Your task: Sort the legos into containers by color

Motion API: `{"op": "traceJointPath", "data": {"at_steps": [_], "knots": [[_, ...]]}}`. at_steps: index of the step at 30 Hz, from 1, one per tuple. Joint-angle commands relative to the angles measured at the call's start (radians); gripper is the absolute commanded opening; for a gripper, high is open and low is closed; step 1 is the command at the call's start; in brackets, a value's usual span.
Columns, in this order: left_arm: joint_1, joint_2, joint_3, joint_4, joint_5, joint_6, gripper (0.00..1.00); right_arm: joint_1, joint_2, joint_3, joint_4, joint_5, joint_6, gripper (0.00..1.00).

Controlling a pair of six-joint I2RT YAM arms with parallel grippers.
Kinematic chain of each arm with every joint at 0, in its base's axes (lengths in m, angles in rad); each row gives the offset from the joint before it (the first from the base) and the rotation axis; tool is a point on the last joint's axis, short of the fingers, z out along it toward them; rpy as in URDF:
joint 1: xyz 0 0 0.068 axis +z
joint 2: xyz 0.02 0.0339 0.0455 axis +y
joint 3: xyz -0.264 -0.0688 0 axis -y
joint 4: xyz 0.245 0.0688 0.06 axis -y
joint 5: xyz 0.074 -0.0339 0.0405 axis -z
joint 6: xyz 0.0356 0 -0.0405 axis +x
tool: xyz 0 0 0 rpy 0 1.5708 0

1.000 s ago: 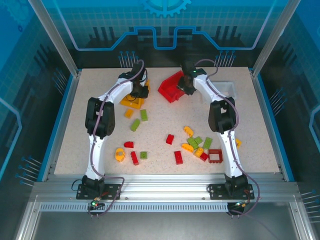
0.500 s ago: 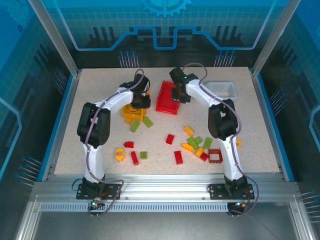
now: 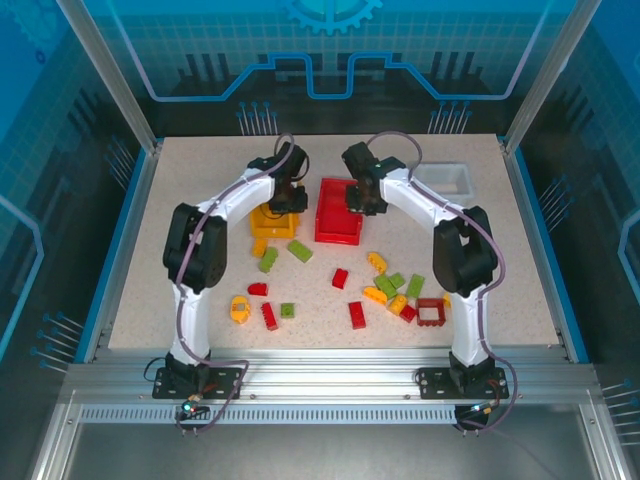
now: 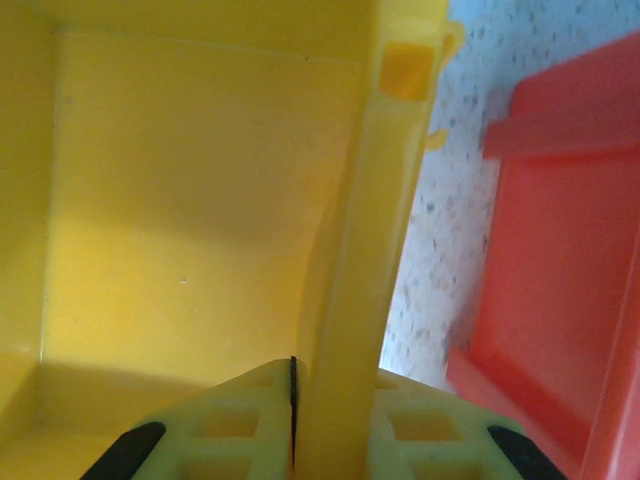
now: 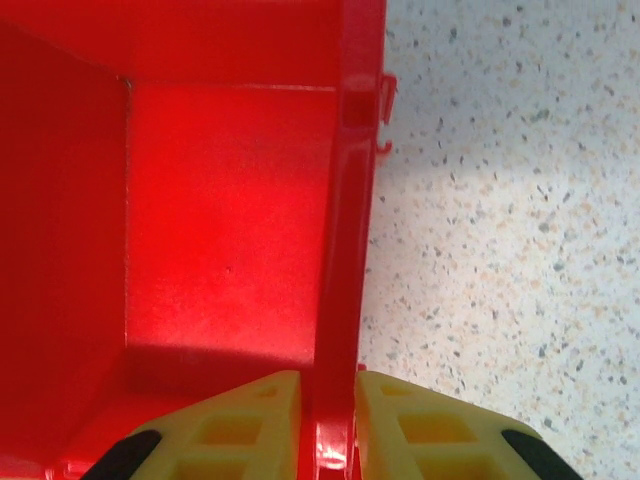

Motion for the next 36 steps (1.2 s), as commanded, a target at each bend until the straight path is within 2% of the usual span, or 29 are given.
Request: {"op": "traceJointPath", "data": {"at_steps": [1,5,8,11,13,15,19,21,25,28,30,33,36], "knots": [[0.014,0.093,0.099,-0.105,-0.013,-0.003,0.0,-0.013,0.075,0.091,0.005,-0.041,-0.041,0.22],[0.016,0.154,0.169,-0.111,-0.009,-0.018,0.0,-0.025,0.137,0.177,-0.014,-0.068,-0.067,0.22],[0.018,0.174,0.212,-0.107,0.007,-0.044,0.07,-0.037,0.168,0.219,-0.032,-0.087,-0.073,0.23],[0.014,0.17,0.24,-0.115,0.035,-0.071,0.24,-0.046,0.15,0.209,-0.027,-0.091,-0.075,0.28],[0.006,0.147,0.238,-0.12,0.033,-0.079,0.36,-0.051,0.103,0.177,-0.007,-0.081,-0.076,0.37],[0.004,0.115,0.227,-0.128,0.029,-0.092,0.44,-0.06,0.049,0.142,0.014,-0.075,-0.079,0.43],[0.004,0.013,0.161,-0.109,0.021,-0.134,0.57,-0.107,-0.076,0.06,0.047,-0.068,-0.078,0.51],[0.002,-0.049,0.114,-0.084,0.025,-0.155,0.6,-0.158,-0.147,-0.004,0.064,-0.071,-0.07,0.56],[-0.03,-0.207,-0.038,0.049,0.027,-0.171,0.64,-0.304,-0.282,-0.19,0.138,-0.118,0.006,0.63],[-0.093,-0.344,-0.219,0.264,0.072,-0.145,0.66,-0.426,-0.351,-0.311,0.216,-0.185,0.089,0.71],[-0.158,-0.43,-0.345,0.428,0.114,-0.114,0.72,-0.502,-0.353,-0.351,0.245,-0.239,0.151,0.73],[-0.26,-0.506,-0.453,0.565,0.147,-0.077,0.77,-0.588,-0.314,-0.364,0.279,-0.305,0.225,0.74],[-0.349,-0.557,-0.536,0.663,0.154,-0.072,0.79,-0.642,-0.249,-0.347,0.306,-0.352,0.281,0.75]]}}
